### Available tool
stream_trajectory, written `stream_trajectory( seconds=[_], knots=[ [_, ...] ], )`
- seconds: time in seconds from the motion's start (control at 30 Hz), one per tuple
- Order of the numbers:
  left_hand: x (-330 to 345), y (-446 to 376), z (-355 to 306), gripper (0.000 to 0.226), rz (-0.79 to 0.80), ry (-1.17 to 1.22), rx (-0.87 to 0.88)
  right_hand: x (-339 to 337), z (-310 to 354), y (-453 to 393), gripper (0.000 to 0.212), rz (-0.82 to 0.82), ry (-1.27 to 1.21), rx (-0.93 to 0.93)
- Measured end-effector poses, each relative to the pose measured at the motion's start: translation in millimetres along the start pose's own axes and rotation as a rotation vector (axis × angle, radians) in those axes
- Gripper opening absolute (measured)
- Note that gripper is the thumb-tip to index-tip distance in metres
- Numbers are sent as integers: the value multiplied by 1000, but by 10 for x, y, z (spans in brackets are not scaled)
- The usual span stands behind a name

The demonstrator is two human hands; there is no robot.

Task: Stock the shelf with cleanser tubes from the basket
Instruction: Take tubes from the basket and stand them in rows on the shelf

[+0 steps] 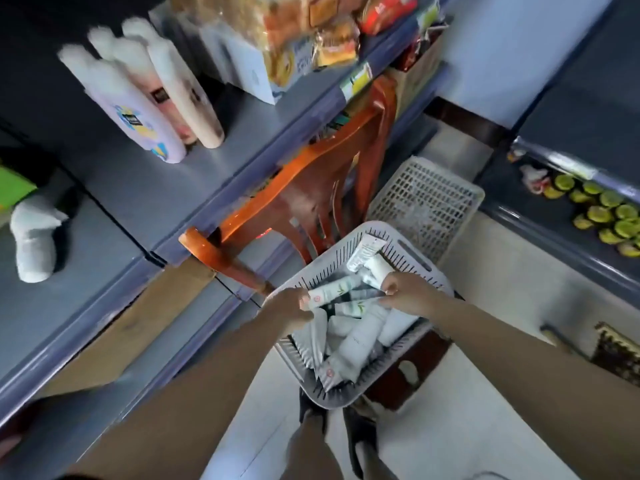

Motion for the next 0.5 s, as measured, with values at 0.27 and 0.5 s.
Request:
stream_trajectory(
  seconds=[0.27, 0.5],
  knots=[
    [637, -780, 186, 46, 127, 204, -116, 800, -313, -637, 35, 135, 73, -15],
    [1161, -1226, 352, 66, 217, 326, -325, 1440, -314, -979, 41, 170, 464, -209]
  ],
)
Point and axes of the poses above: each hand's wrist, its own y-axis away from the middle knuckle, its own x-axis out of the palm, z = x × y, the point moved 3 cm from there along -y, towards the middle knuckle, and after that the axes turned 6 degrees about z, right-handed, at the moved point
